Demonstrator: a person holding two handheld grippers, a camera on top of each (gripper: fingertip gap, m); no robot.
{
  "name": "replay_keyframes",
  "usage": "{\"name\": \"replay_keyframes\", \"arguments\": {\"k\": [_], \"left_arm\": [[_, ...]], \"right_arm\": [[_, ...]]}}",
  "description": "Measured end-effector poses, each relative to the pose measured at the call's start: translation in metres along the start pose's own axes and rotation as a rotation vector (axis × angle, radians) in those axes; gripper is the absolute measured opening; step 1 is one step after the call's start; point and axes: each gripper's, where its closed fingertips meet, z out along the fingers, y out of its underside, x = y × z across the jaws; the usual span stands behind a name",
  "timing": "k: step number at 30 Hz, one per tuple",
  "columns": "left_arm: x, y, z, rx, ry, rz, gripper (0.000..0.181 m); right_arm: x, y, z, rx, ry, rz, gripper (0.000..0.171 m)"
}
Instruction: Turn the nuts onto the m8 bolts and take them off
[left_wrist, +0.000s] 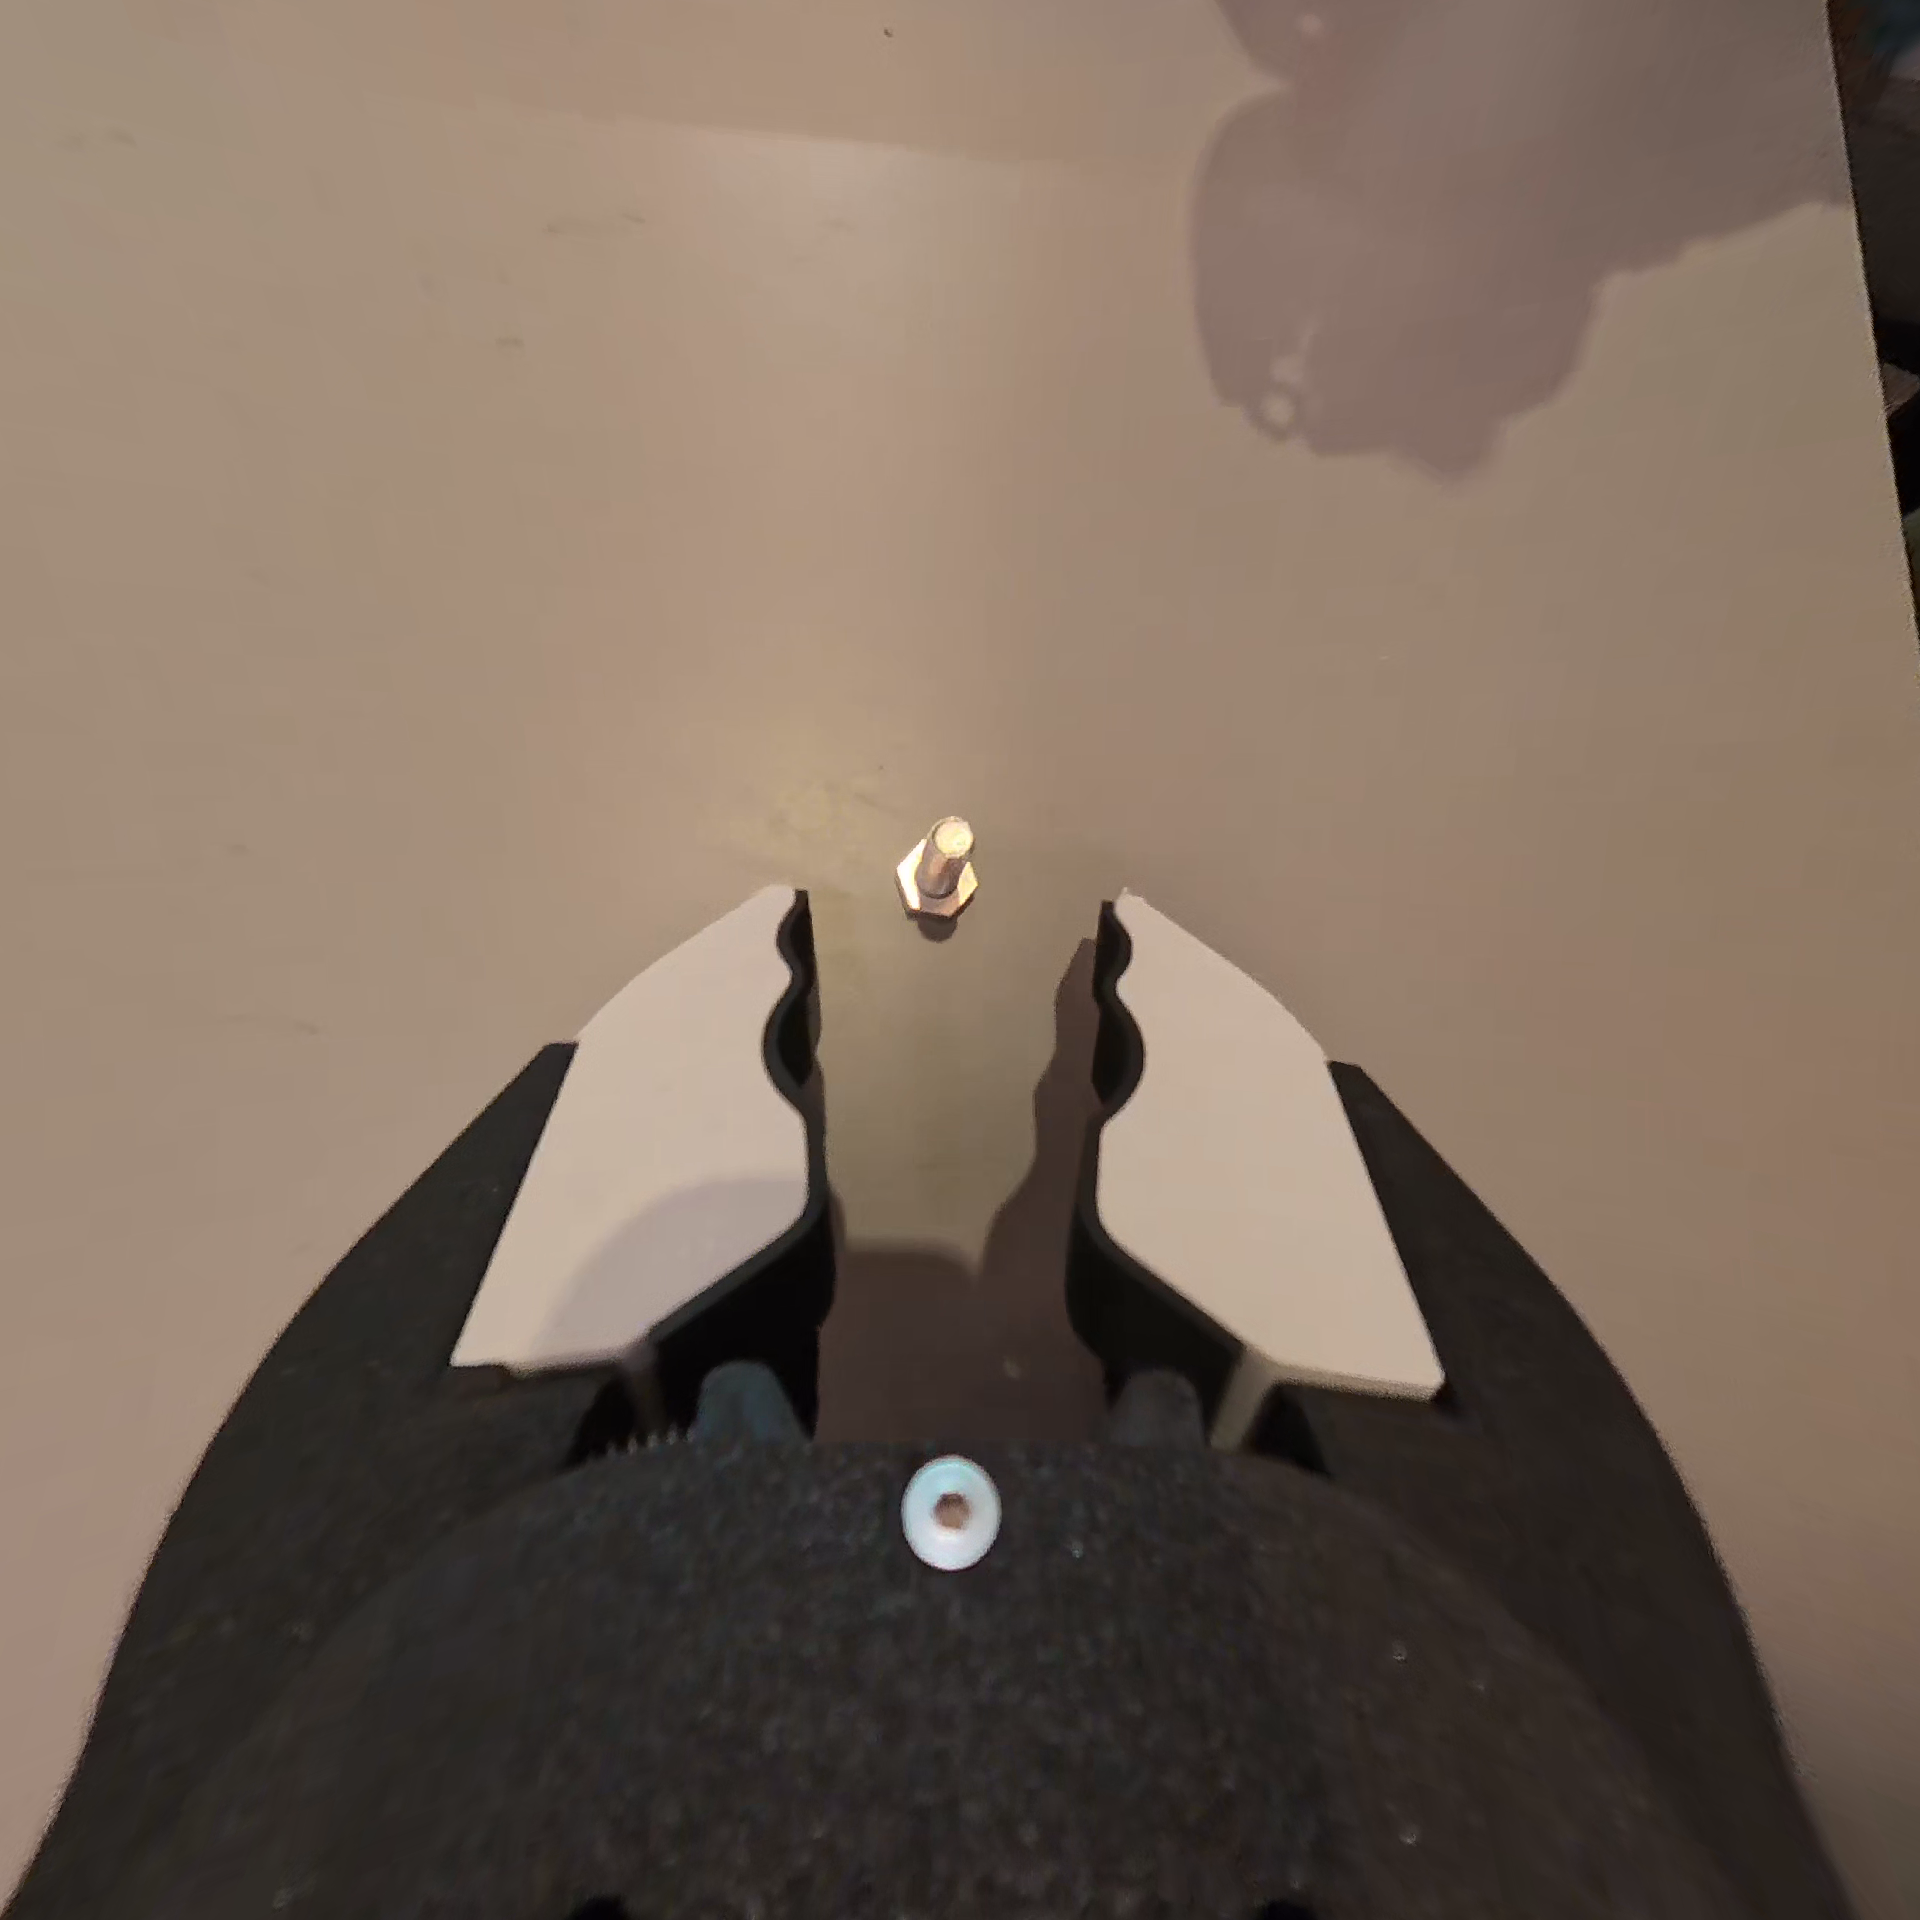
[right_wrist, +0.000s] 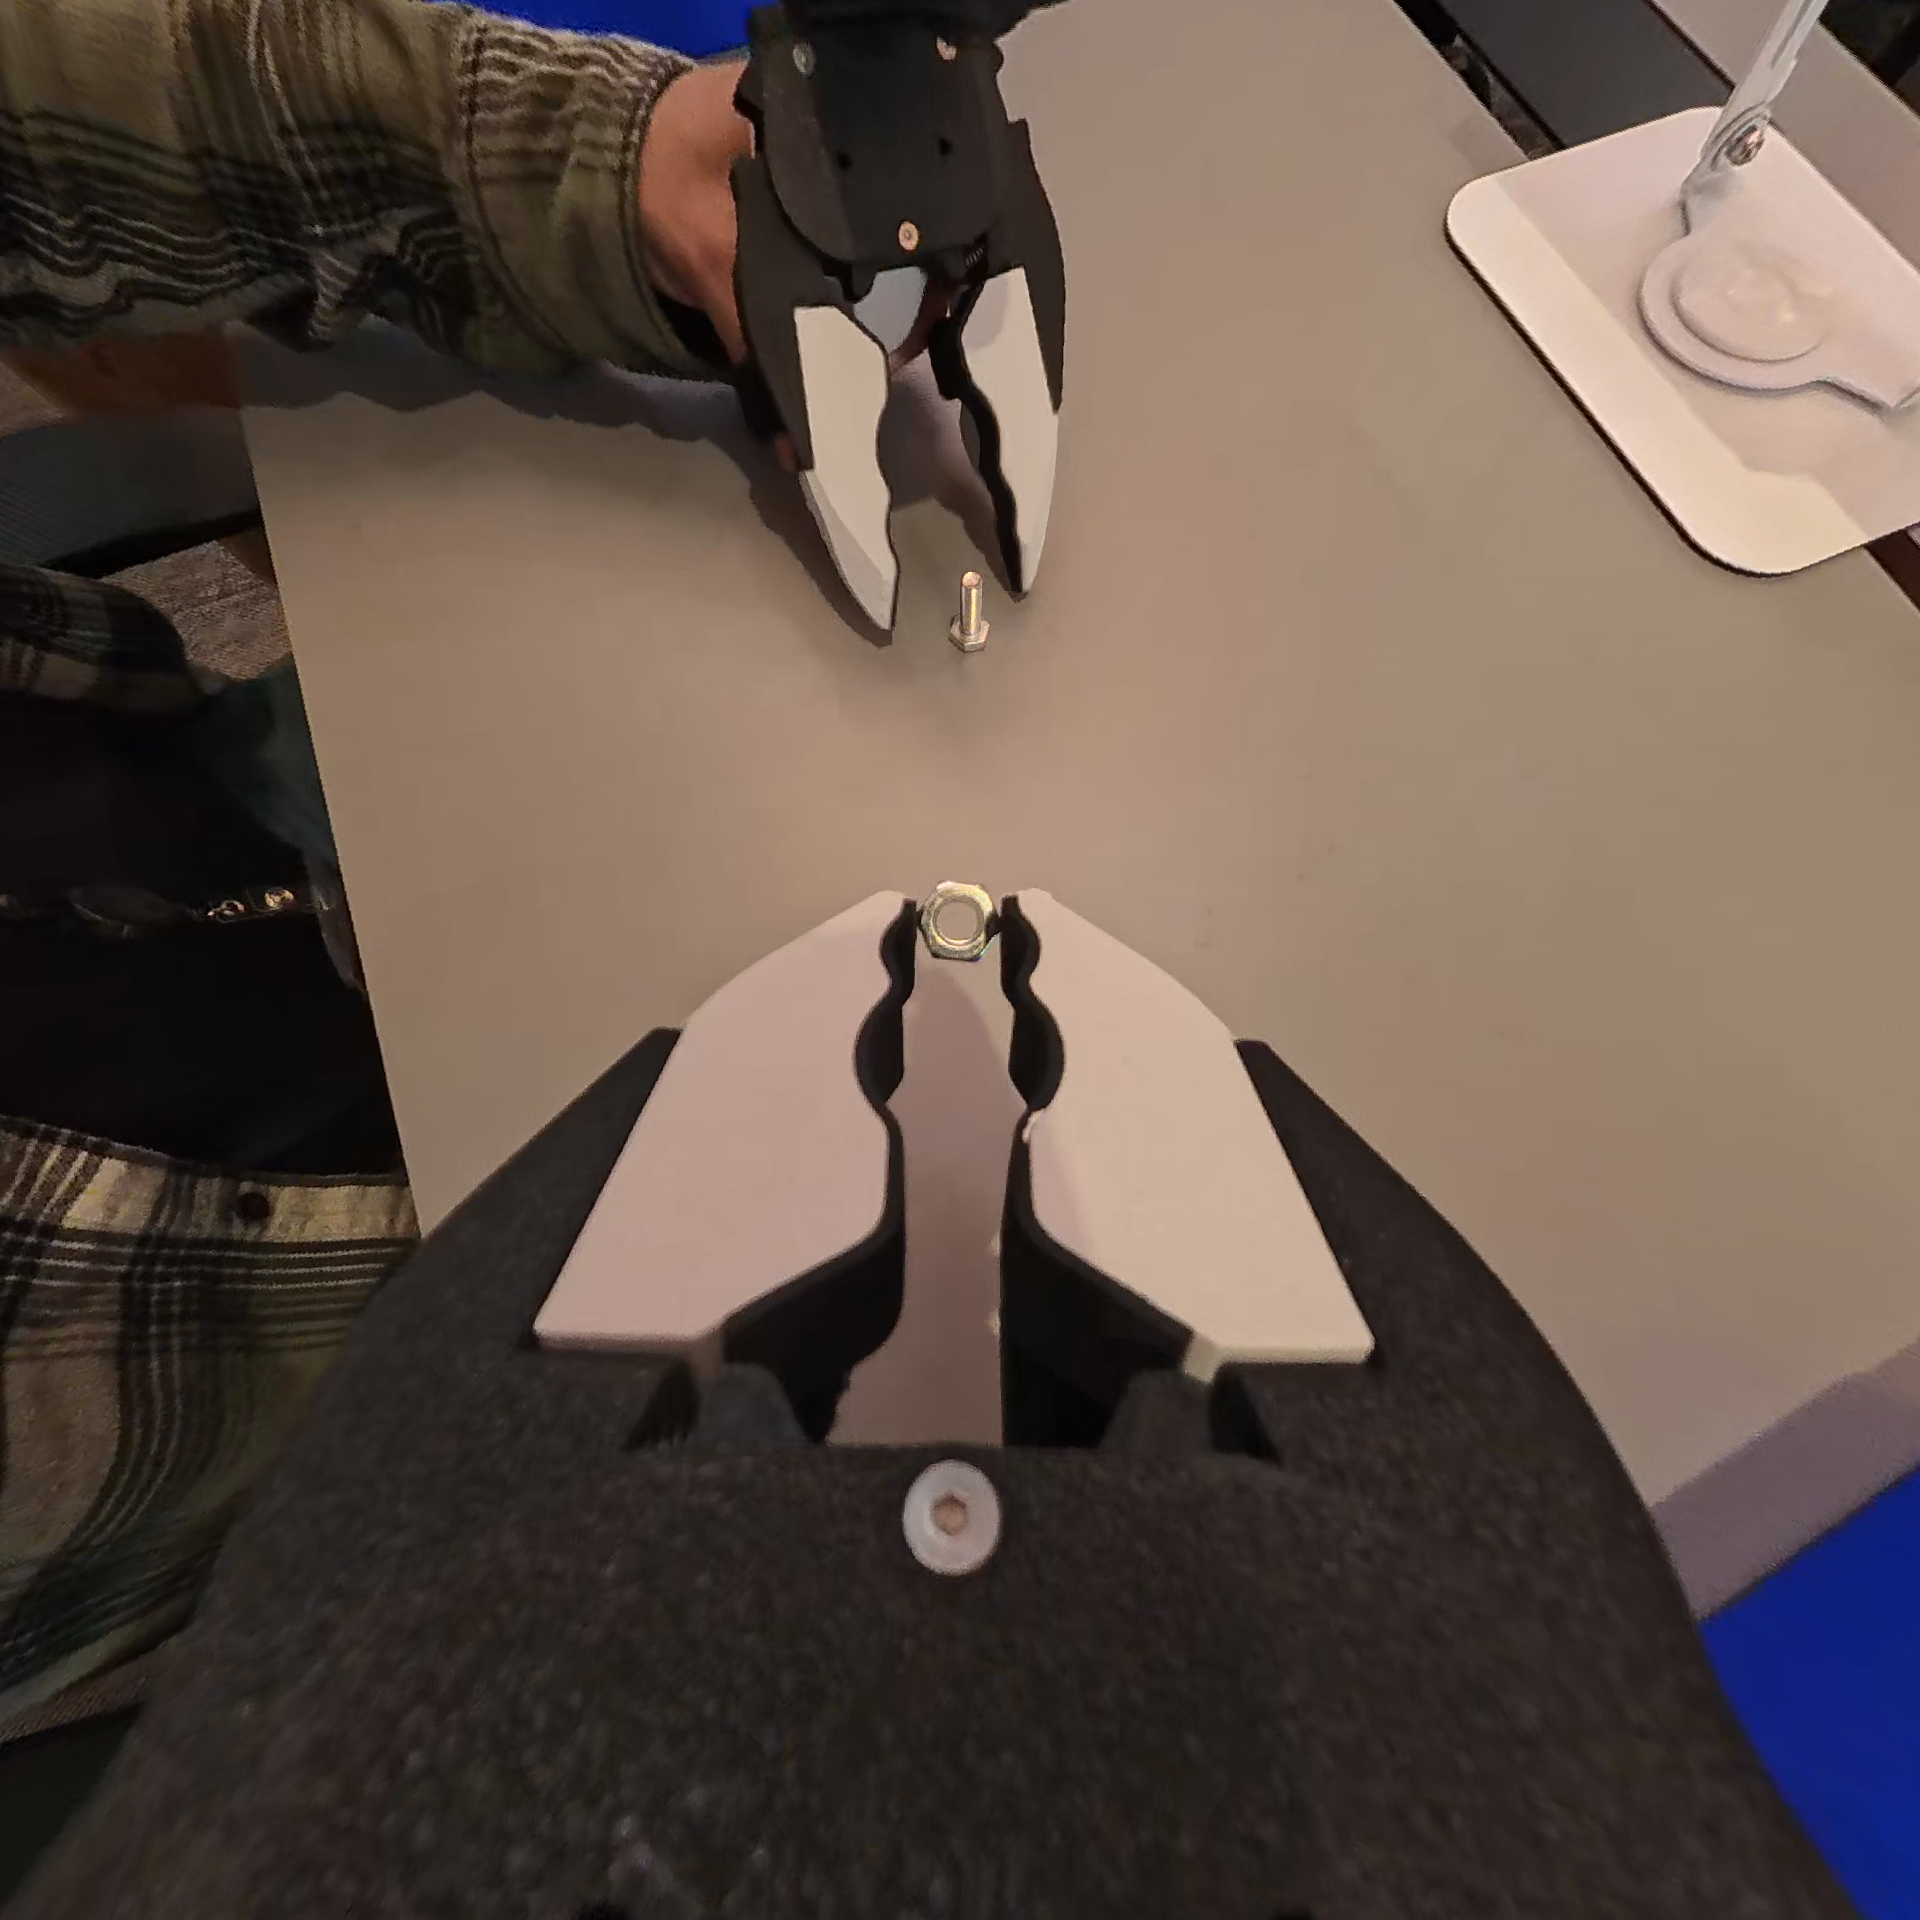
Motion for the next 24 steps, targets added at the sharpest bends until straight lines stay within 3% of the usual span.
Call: {"name": "replay_keyframes", "arguments": {"k": [10,24], "left_arm": [[0.0,-0.002,0.006,0.041,-0.001,0.023,0.026],[-0.005,-0.001,0.008,0.033,-0.047,0.061,0.014]], "right_arm": [[-0.003,-0.004,0.0,0.033,-0.004,-0.002,0.015],[-0.009,-0.01,0.002,0.048,-0.005,-0.02,0.015]]}}
